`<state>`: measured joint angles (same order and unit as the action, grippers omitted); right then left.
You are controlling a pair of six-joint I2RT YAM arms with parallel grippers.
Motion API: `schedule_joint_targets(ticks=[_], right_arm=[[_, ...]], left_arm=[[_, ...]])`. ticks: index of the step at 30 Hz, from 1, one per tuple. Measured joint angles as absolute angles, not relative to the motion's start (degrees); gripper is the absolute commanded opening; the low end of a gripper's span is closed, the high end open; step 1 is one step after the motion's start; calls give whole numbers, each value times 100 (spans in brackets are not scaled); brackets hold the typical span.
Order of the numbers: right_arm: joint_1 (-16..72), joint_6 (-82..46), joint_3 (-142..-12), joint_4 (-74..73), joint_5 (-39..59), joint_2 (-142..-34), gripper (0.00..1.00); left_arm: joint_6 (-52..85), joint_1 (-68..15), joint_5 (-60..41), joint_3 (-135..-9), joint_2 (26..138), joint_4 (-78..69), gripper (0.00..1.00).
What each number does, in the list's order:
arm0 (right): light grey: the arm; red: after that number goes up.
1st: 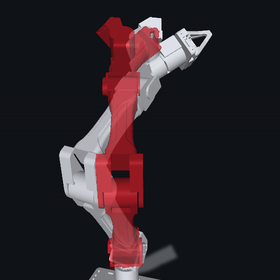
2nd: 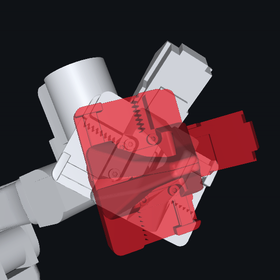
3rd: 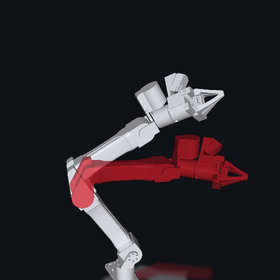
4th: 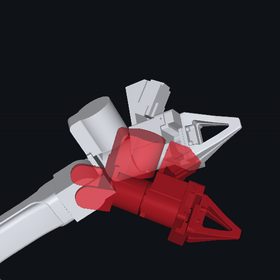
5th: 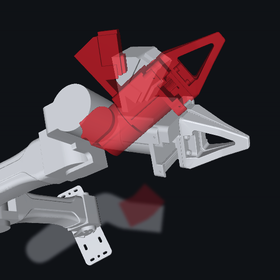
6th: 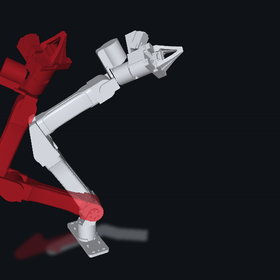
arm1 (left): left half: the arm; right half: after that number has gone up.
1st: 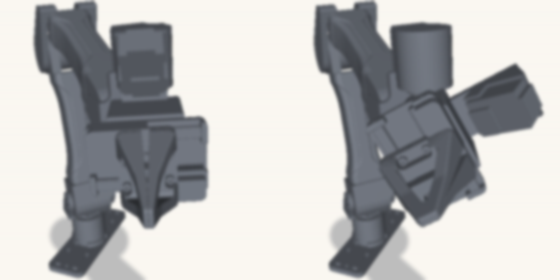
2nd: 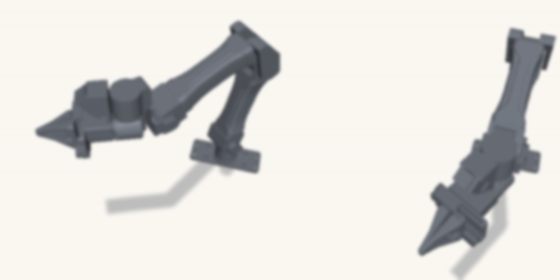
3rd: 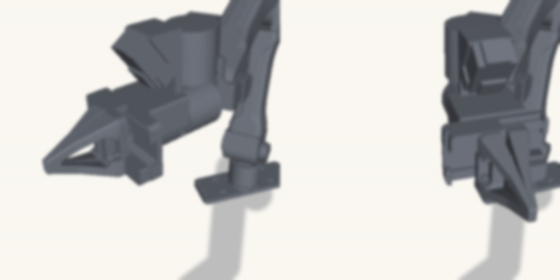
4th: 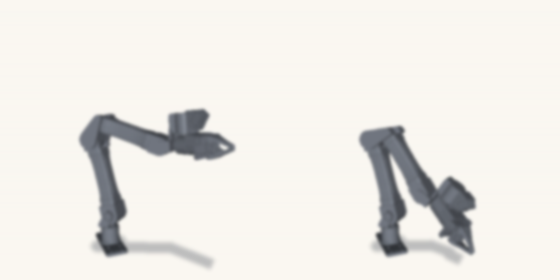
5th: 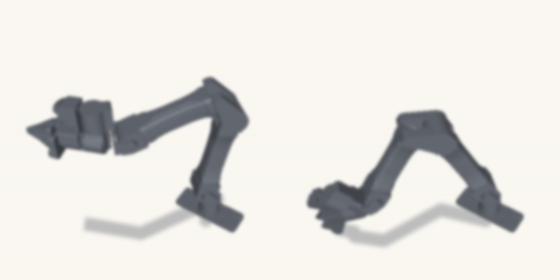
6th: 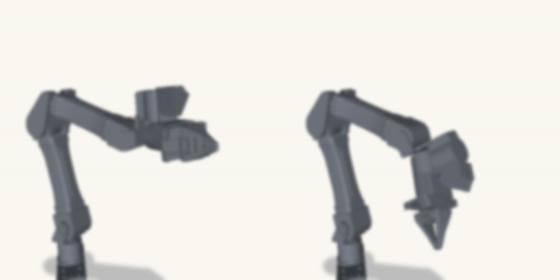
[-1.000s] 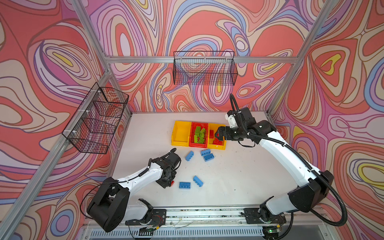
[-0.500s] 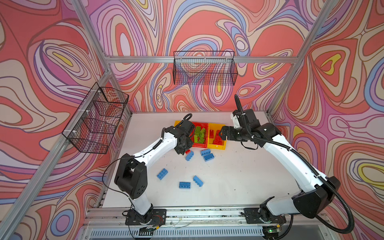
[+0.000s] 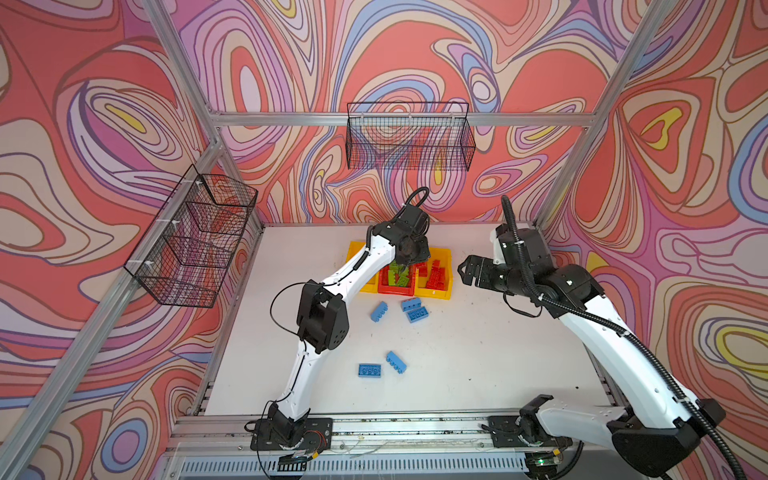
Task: Sort the legos into containers by color
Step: 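Carry the red 2x4 brick into the yellow bin of red bricks and release, then move the left gripper to a blue brick beside the bins and grasp it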
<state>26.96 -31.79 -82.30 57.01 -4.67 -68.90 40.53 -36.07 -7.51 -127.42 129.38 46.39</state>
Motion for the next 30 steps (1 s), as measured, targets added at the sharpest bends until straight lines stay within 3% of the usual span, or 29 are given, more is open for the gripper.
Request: schedule_joint_targets(ticks=[19, 26, 30], right_arm=[[2696, -3435, -8405, 6010, -633, -6766, 98], [2696, -3461, -8416, 6099, -663, -6766, 98], [2696, -3465, -8416, 6106, -666, -6766, 98]], left_arm=[[3664, -3607, -919, -13244, 13856, 3955, 29], [3708, -3607, -947, -13454, 14066, 3892, 68], [3730, -3607, -947, -13461, 14068, 3876, 72]])
